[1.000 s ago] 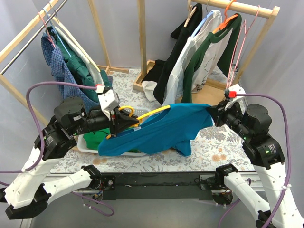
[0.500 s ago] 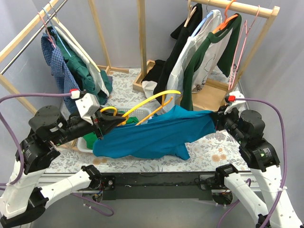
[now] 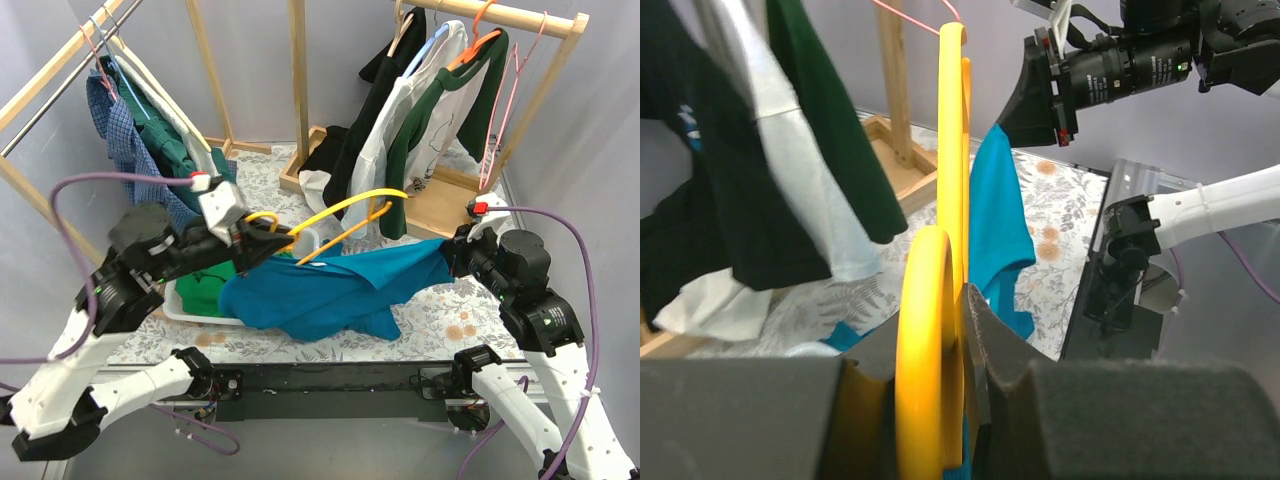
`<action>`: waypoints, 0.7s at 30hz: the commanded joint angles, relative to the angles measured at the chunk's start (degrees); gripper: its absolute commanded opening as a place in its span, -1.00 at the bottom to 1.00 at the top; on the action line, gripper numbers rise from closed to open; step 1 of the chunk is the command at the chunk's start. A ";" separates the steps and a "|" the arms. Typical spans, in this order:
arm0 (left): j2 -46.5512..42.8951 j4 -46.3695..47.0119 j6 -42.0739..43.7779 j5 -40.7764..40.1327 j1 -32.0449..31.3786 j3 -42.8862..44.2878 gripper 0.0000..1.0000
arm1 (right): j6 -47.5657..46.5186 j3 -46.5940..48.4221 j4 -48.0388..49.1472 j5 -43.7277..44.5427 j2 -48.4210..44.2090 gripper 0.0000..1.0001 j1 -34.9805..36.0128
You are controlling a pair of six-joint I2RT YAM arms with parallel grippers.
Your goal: Remove the t-shirt from the hanger
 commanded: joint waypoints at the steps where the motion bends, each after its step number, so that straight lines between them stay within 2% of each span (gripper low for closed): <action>1: 7.48 10.42 -0.58 6.86 0.04 -0.39 -1.00 | 0.14 2.13 0.49 9.78 -0.34 -0.97 -0.37; 3: 9.68 12.80 -0.93 8.18 0.04 -0.65 -1.00 | -0.21 3.71 0.22 12.95 -0.43 -0.97 -0.37; 6: 12.40 17.81 -1.37 8.71 0.04 -1.44 -1.00 | -1.61 4.86 0.22 12.18 -0.69 -0.97 -0.37; 10: 15.39 24.14 -2.07 9.41 0.04 -1.97 -1.00 | -2.93 4.42 0.75 6.47 -1.57 -0.97 -0.37; 12: 17.68 25.03 -2.16 10.02 0.04 -1.53 -1.00 | -3.46 4.07 1.36 0.42 -2.09 -0.97 -0.28; 13: 18.38 25.29 -1.99 10.29 0.04 -1.36 -1.00 | -3.55 4.42 1.02 -2.48 -2.10 -0.85 -0.37; 14: 19.78 25.47 -1.98 10.99 0.04 -1.09 -1.00 | -5.81 4.94 0.49 -8.60 -2.01 -0.62 -0.37; 15: 20.31 25.56 -1.98 11.34 0.04 -1.00 -1.00 | -6.27 5.73 -0.47 -11.10 -1.49 -0.39 -0.37; 16: 21.02 25.47 -1.98 11.70 0.04 -0.74 -1.00 | -6.54 7.57 -1.00 -12.78 -1.31 0.04 -0.37; 17: 21.89 25.38 -1.90 12.40 0.04 -0.48 -1.00 | -7.50 9.85 -1.79 -15.75 -1.04 0.21 -0.37; 21: 24.01 23.45 -0.76 13.19 0.04 0.49 -1.00 | -9.79 16.17 -1.80 -22.62 -0.17 0.34 -0.37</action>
